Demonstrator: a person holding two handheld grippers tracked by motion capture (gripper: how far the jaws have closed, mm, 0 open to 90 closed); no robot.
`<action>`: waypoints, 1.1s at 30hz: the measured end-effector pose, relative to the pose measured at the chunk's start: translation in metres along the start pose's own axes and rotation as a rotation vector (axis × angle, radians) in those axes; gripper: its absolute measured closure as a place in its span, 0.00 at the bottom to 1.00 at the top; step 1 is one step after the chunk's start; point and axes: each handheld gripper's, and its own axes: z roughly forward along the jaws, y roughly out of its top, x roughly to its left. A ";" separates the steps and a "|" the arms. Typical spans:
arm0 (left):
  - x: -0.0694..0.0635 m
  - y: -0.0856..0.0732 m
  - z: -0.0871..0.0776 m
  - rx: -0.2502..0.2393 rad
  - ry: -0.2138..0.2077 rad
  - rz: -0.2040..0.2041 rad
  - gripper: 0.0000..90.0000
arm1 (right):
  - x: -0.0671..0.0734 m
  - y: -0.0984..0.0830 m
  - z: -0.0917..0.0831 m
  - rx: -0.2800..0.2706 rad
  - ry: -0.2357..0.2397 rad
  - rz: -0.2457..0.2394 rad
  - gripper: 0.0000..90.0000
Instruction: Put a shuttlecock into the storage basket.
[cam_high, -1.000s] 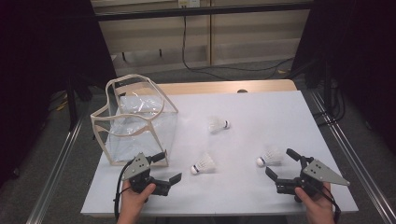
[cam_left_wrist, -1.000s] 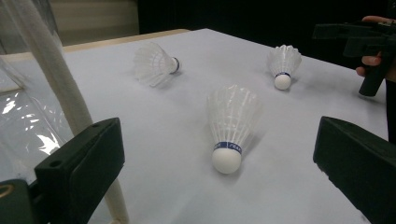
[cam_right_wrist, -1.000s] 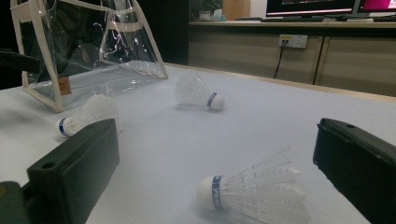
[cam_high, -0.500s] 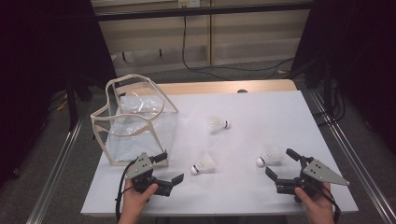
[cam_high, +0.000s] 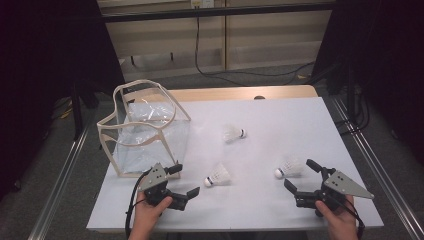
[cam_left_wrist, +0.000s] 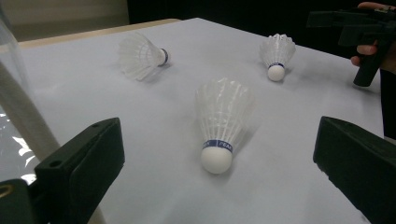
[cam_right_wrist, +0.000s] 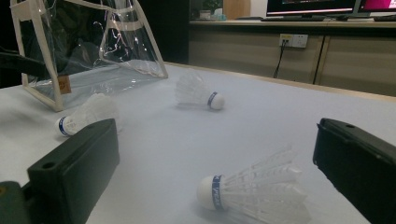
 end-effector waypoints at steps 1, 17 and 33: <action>0.000 0.000 0.000 0.000 0.000 0.000 0.02 | 0.000 0.000 0.000 0.000 -0.001 0.000 0.00; -0.001 0.001 0.006 0.017 -0.013 -0.005 0.02 | 0.000 0.000 0.000 -0.001 0.002 -0.003 0.00; -0.003 0.002 0.014 0.044 -0.025 -0.005 0.02 | 0.000 0.000 0.000 -0.001 0.000 -0.007 0.00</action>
